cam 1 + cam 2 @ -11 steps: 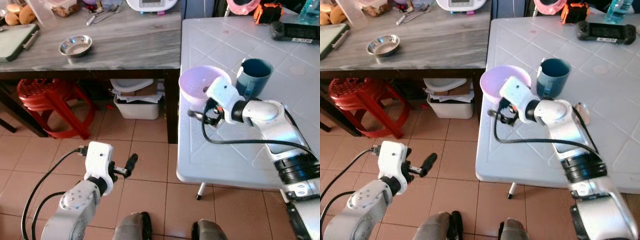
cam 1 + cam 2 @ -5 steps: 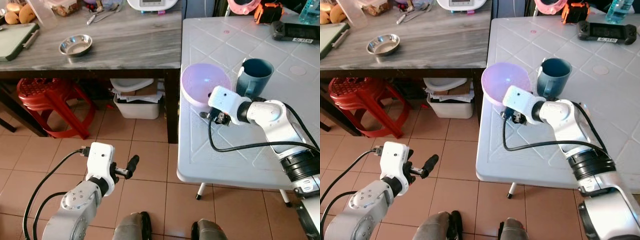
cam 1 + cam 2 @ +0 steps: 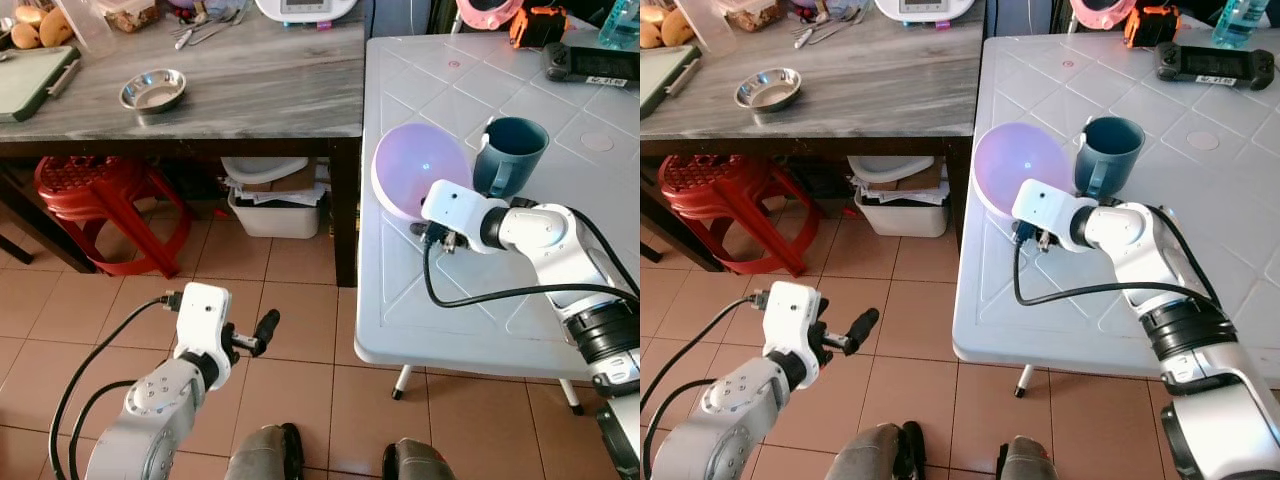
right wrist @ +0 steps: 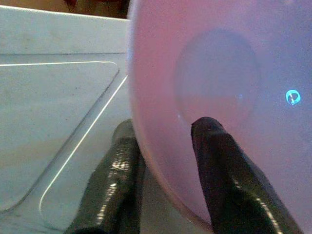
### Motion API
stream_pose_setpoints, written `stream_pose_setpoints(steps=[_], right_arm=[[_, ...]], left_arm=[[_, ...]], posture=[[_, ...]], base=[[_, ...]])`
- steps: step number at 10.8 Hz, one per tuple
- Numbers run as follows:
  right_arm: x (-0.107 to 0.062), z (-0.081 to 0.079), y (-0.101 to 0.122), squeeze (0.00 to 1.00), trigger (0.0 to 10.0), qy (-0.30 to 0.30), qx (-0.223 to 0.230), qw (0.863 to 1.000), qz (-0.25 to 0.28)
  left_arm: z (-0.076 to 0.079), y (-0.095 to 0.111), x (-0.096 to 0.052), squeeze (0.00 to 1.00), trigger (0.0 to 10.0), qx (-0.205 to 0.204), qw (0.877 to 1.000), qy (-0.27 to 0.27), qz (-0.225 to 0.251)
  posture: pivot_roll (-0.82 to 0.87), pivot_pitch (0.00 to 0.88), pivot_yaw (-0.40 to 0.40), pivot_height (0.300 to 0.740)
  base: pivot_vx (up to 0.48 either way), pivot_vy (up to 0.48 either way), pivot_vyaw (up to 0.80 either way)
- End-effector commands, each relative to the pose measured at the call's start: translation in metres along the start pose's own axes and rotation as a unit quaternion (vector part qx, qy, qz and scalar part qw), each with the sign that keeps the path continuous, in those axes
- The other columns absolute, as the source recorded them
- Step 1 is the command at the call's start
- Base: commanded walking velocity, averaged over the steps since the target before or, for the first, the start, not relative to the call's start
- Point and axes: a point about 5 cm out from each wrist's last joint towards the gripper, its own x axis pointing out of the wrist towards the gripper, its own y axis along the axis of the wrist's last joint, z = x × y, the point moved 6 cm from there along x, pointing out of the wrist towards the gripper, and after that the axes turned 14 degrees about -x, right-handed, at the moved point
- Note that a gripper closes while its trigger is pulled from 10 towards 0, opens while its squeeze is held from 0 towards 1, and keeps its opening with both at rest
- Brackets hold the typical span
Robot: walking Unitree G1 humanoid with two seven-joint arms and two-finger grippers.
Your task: Setting the table
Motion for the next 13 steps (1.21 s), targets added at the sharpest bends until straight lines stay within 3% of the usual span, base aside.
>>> stream_pose_setpoints(steps=[1,8,13], right_arm=[[0.001,-0.001,0.003,0.0,0.0,0.009,-0.012,1.0,0.005],[0.002,0.003,0.001,0.0,0.0,-0.002,-0.025,1.0,0.005],[0.007,0.009,0.009,0.0,0.0,-0.024,-0.043,0.999,0.02]], left_arm=[[-0.005,-0.005,0.0,0.0,10.0,0.005,1.0,0.005,-0.013],[-0.001,-0.007,0.006,0.0,10.0,0.024,1.0,0.002,-0.019],[-0.01,0.004,0.022,0.0,10.0,0.01,0.999,0.036,0.006]], posture=[[-0.02,0.119,0.123,0.74],[-0.02,0.097,0.126,0.74],[-0.04,0.043,0.104,0.74]], base=[[0.0,0.0,0.0],[0.0,0.0,0.0],[0.0,0.0,0.0]])
